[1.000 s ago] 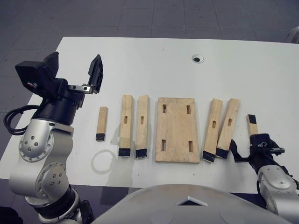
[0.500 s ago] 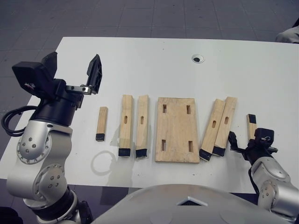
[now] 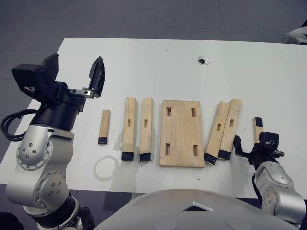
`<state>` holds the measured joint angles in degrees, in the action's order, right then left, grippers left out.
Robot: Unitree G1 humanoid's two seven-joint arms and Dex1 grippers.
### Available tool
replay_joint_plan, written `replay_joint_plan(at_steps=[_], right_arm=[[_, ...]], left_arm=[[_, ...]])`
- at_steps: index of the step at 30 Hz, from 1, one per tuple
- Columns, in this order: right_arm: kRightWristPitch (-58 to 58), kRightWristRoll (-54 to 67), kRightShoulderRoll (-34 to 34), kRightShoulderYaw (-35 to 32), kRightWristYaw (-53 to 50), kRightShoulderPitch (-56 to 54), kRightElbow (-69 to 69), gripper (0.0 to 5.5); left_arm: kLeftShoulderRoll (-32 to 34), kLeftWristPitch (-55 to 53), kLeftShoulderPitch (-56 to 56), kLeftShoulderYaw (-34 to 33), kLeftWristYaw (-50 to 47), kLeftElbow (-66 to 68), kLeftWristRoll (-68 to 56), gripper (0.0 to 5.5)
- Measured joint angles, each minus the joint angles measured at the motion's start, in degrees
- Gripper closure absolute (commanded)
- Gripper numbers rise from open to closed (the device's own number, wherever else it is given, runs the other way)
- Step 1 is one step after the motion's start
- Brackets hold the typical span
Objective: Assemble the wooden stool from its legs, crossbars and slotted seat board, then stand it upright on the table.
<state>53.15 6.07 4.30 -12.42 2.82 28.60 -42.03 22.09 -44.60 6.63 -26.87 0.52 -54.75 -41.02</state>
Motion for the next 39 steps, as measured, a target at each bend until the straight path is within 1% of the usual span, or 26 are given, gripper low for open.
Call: replay_joint_plan(at_steps=[6,14,15,18,21,23,27,28,30,34,39], right_arm=[[0.0,1.9,-3.2,-1.5,-0.6,0.1,0.0,0.04],[-1.0,1.6,-3.6,-1.1,-1.1,0.2,0.5,0.04],[-1.2,1.6,-3.6,-1.0,-1.1,0.3,0.5,0.29],[-1.5,1.5,-3.4,-0.4,-1.1,0.5,0.6,0.70],[-1.8,1.5,-3.3,0.1,-1.0,0.7,0.5,1.27],[-1.8,1.6,-3.2,0.1,-1.0,0.9,0.4,1.49],[-1.8,1.9,-2.9,0.1,-0.9,1.2,0.3,2.14],[-1.8,1.9,-2.9,0.1,-0.9,1.2,0.2,2.23],[-1.8,2.0,-2.9,0.1,-0.9,1.4,0.1,2.66],[-1.8,2.0,-2.9,0.1,-0.9,1.6,0.0,3.29],[-1.8,2.0,-3.2,0.6,-1.2,1.8,-0.3,4.21]], left_arm=[[0.8,0.0,0.0,-0.3,0.0,0.0,-0.6,0.00],[0.9,0.0,0.0,-0.3,0.0,0.0,-1.3,0.00],[0.9,0.0,0.0,-0.4,0.0,0.0,-1.4,0.00],[0.9,0.0,0.0,-0.5,0.0,0.0,-1.4,0.00],[0.9,0.0,0.5,-0.6,-0.4,0.0,-1.5,0.00],[0.9,0.0,0.6,-0.6,-0.8,0.0,-1.5,0.00],[0.9,0.0,0.9,-0.6,-1.1,-0.1,-1.5,0.00],[0.9,0.0,1.1,-0.6,-1.1,-0.1,-1.5,0.00],[0.9,0.1,1.2,-0.6,-1.1,-0.1,-1.5,0.00],[1.0,0.1,1.3,-0.6,-1.1,-0.1,-1.6,0.00],[1.1,0.1,1.3,-0.6,-1.1,-0.1,-1.6,0.00]])
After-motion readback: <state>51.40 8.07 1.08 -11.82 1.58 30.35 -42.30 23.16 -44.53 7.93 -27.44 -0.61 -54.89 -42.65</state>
